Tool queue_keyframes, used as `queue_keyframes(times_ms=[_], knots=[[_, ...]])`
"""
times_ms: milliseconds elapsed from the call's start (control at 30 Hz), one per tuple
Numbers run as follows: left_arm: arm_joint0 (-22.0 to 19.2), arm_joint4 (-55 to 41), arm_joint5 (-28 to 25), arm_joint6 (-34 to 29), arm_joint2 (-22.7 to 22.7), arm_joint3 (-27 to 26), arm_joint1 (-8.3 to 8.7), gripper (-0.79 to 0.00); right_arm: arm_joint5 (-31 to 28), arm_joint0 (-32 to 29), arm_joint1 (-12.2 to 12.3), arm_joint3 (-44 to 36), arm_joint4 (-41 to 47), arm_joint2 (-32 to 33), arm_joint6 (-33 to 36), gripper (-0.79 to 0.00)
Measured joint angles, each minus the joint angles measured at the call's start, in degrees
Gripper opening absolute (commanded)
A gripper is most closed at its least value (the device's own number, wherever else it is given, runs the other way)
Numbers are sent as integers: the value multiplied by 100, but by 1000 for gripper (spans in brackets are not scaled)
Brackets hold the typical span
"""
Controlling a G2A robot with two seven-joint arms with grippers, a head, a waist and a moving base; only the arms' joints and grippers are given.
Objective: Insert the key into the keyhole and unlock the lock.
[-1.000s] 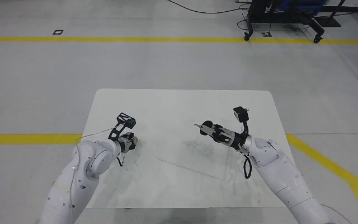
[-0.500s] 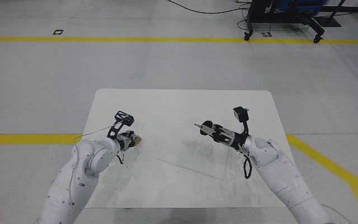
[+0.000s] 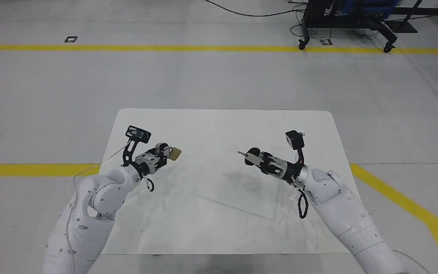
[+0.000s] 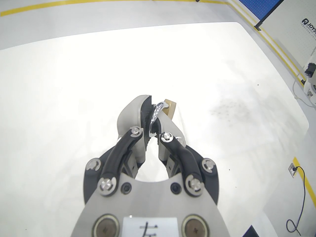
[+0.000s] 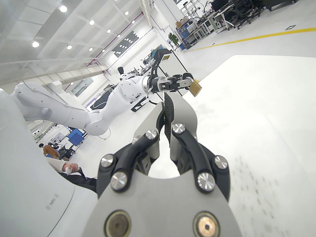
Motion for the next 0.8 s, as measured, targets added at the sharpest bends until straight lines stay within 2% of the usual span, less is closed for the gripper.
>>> queue_keyframes(times_ms=[133,233,300,400,600,800], knots=[[-172,-715,32,-1,318,284,-103,-785,52,-13,-21,-75,49,-86,-20,-785],[-630,-2440,-238,-326,532,910,-223,-785,92,139,-115,-85,138,-374,-118,-785],[-970,-3781,-348,-768,660,1346,-293,-785,-20,338,-204,60,271,-631,-174,-785],[-1440,-5089,-382,-1493,863,1885,-365,-785,-79,663,-334,312,413,-972,-195,-785],[-2147,-6056,-559,-2600,1316,2510,-482,-785,-104,1198,-554,741,413,-1338,-430,-785],[-2336,-6111,-610,-3094,1538,2627,-512,-785,-103,1392,-714,902,212,-1419,-899,-785]])
